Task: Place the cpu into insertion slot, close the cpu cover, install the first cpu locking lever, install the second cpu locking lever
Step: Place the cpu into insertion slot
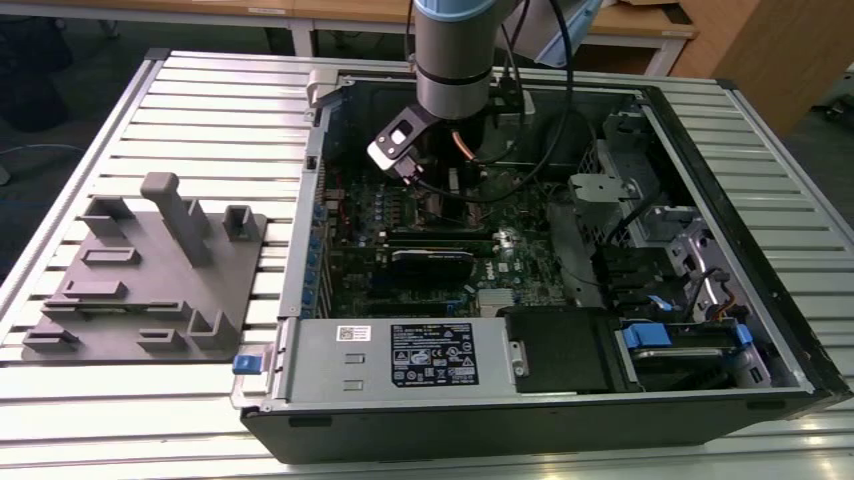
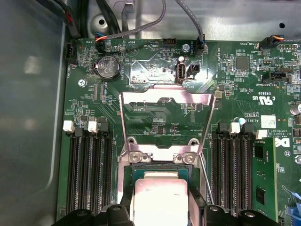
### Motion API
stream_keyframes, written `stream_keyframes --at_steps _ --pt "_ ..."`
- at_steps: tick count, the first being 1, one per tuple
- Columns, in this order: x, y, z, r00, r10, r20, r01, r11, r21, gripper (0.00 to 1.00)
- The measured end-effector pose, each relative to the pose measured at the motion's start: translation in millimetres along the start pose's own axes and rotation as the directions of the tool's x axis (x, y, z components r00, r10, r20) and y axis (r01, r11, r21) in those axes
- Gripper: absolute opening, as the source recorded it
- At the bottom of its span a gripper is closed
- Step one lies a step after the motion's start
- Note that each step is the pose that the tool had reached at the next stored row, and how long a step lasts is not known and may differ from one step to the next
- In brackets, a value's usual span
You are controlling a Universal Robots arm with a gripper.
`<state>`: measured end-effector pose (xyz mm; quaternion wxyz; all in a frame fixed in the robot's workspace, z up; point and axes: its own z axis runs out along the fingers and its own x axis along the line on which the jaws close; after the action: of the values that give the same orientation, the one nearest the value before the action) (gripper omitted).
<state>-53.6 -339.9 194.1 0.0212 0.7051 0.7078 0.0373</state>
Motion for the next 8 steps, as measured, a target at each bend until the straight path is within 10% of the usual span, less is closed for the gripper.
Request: stream_keyframes --at_steps 8 --pt "0.0 0.0 0.5 1.0 0.01 0.0007 -0.01 1.0 -0.0003 0.54"
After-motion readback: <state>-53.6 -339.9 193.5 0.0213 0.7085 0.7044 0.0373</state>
